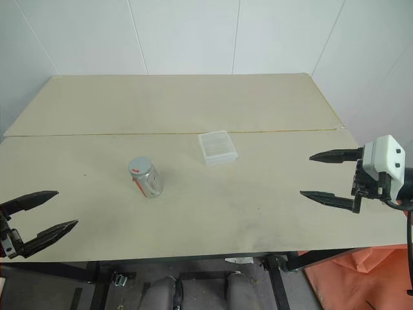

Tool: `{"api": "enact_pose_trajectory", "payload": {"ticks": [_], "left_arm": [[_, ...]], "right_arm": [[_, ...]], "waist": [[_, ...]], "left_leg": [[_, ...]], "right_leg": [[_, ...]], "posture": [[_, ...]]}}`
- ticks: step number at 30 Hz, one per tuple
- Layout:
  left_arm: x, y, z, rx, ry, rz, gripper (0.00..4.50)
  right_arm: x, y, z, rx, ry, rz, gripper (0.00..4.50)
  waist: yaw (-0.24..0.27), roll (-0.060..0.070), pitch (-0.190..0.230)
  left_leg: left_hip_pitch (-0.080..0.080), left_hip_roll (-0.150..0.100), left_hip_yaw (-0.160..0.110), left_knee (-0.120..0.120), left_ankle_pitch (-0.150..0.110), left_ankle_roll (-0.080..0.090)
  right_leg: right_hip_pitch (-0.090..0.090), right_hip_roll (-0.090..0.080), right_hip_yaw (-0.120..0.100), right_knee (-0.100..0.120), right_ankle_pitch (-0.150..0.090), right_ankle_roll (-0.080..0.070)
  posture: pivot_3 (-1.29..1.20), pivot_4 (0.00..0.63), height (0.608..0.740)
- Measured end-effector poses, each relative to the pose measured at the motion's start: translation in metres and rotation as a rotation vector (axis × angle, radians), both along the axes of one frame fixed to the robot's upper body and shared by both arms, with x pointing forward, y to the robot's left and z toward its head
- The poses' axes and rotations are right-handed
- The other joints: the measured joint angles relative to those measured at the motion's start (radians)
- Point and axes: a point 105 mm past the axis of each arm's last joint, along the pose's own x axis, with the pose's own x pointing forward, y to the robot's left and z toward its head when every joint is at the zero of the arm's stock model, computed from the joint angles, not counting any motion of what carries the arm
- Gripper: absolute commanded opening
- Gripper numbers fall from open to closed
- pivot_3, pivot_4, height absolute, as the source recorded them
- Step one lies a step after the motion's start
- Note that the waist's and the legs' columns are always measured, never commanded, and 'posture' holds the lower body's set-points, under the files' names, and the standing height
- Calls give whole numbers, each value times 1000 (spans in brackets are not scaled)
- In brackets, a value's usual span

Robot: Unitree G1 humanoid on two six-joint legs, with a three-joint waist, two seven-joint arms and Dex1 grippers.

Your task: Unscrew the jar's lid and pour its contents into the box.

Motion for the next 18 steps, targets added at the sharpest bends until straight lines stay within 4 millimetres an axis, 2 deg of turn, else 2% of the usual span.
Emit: {"api": "enact_pose_trajectory", "payload": {"ticks": [8, 11, 15, 18], "left_arm": [[1, -3, -4, 0, -4, 6, 4464], [5, -4, -12, 2, -57, 32, 4464], [19, -12, -33, -52, -190, 64, 4464], [26, -29, -61, -44, -203, 34, 4464]], "right_arm": [[8, 3, 0, 7, -2, -10, 4500], [10, 9, -3, 27, -3, -4, 4500], [14, 24, -17, 70, 21, 19, 4500], [18, 38, -28, 104, 20, 13, 4500]], "waist": [[1, 0, 0], [1, 1, 0], [2, 1, -1], [2, 1, -1]], "left_leg": [[0, 0, 0, 0, 0, 0], [0, 0, 0, 0, 0, 0], [0, 0, 0, 1, 0, 0], [-1, -1, 0, 2, 0, 0]], "right_leg": [[0, 0, 0, 0, 0, 0], [1, 0, 0, 0, 0, 0], [2, 0, 0, 0, 1, 0], [2, 0, 1, 0, 1, 0]], "posture": [[0, 150, 740], [0, 150, 740], [0, 150, 740], [0, 150, 740]]}}
